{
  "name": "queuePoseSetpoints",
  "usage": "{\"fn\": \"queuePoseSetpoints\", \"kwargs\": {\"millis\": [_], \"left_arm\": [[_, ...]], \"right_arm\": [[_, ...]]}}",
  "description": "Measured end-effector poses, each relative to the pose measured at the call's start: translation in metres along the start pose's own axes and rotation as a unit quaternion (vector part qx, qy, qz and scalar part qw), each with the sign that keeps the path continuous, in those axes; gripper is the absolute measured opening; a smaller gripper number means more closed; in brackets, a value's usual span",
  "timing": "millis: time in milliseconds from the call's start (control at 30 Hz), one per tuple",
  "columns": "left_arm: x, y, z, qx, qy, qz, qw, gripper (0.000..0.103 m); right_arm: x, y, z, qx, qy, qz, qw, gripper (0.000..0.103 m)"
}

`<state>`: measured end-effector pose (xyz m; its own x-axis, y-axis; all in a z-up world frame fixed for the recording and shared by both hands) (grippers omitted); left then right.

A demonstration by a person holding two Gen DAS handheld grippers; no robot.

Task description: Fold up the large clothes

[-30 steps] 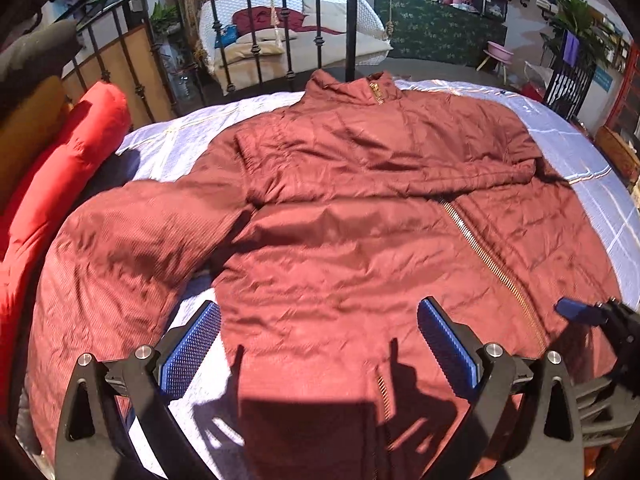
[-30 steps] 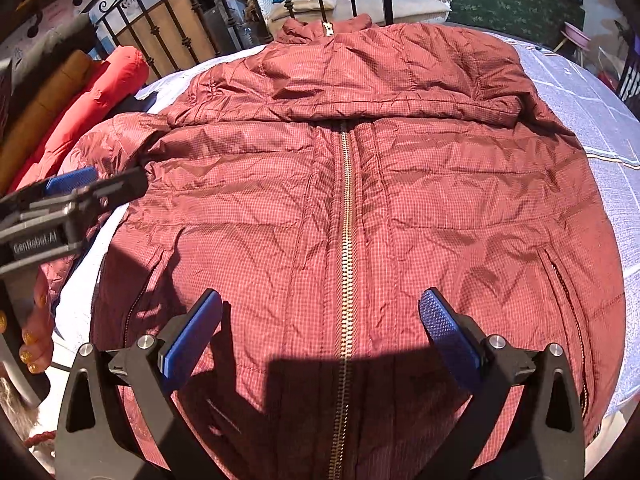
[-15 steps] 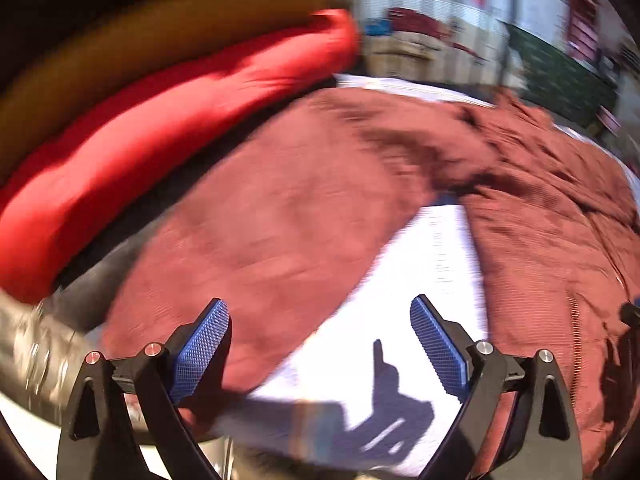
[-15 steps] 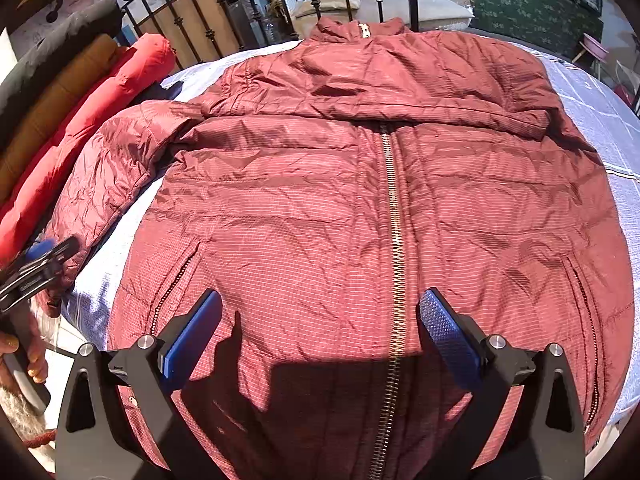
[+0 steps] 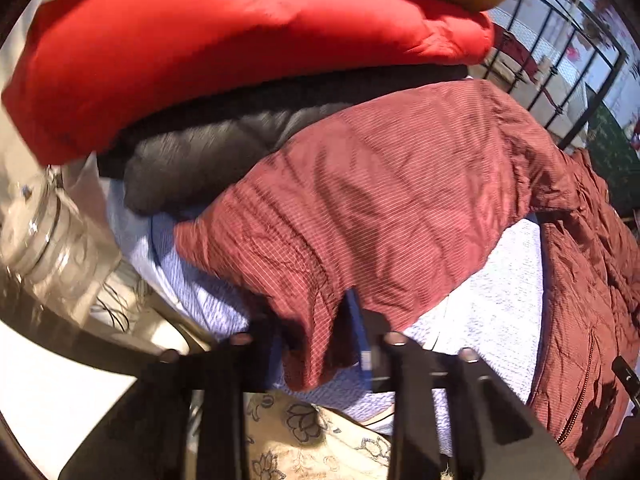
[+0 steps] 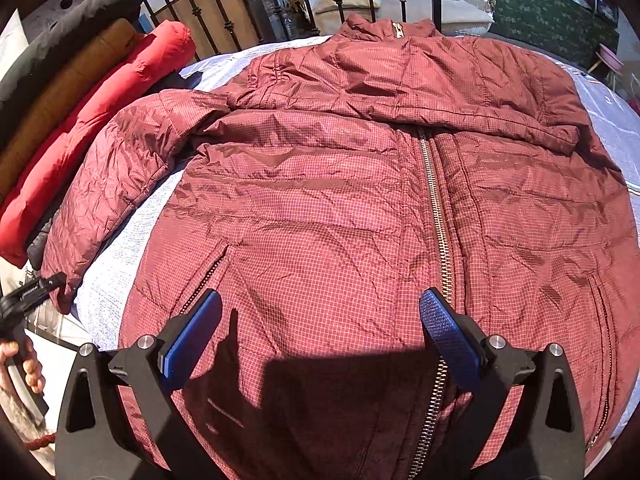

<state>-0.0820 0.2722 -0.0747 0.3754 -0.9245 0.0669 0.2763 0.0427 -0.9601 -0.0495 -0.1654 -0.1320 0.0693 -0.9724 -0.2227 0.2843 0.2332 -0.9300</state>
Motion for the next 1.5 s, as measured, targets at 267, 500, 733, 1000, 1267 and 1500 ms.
{"fn": "queuePoseSetpoints", "kwargs": {"millis": [267, 500, 733, 1000, 1267, 1500], "left_arm": [[0.04, -0.111, 0.034, 0.113, 0.051, -0.106, 0.9866, 0.006], [0.172, -0.223, 0.075, 0.263, 0.199, -0.169, 0.9287, 0.006], [0.359, -0.231, 0.072, 0.251, 0.326, -0.256, 0.8745, 0.006], [0.536, -0.117, 0.006, 0.095, 0.426, -0.25, 0.8642, 0.068], [0.533, -0.094, -0.015, 0.075, 0.436, -0.254, 0.8601, 0.093], [0.433, -0.072, 0.025, 0.107, 0.356, -0.192, 0.9082, 0.096]], "right_arm": [[0.015, -0.009, -0.003, 0.016, 0.01, 0.005, 1.0, 0.089], [0.028, -0.024, 0.002, 0.04, 0.025, 0.012, 0.999, 0.089], [0.063, -0.049, -0.008, 0.07, 0.072, -0.003, 0.995, 0.089], [0.116, -0.066, -0.03, 0.071, 0.137, -0.028, 0.988, 0.089], [0.144, -0.064, -0.041, 0.066, 0.17, -0.035, 0.983, 0.089], [0.15, -0.068, -0.005, 0.082, 0.154, -0.032, 0.984, 0.089]]}}
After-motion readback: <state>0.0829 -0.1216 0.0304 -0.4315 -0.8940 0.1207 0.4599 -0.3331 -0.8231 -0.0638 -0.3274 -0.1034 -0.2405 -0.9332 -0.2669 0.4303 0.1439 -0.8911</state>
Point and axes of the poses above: each gripper's, at about its wrist camera, not at the fingertips, and y roughly the way its jaws point, x to its right, z to its top, the point moved 2 cm from there along y, roughly the way its jaws point, and after that the axes turned 13 degrees about -x, right-handed, at the moved point
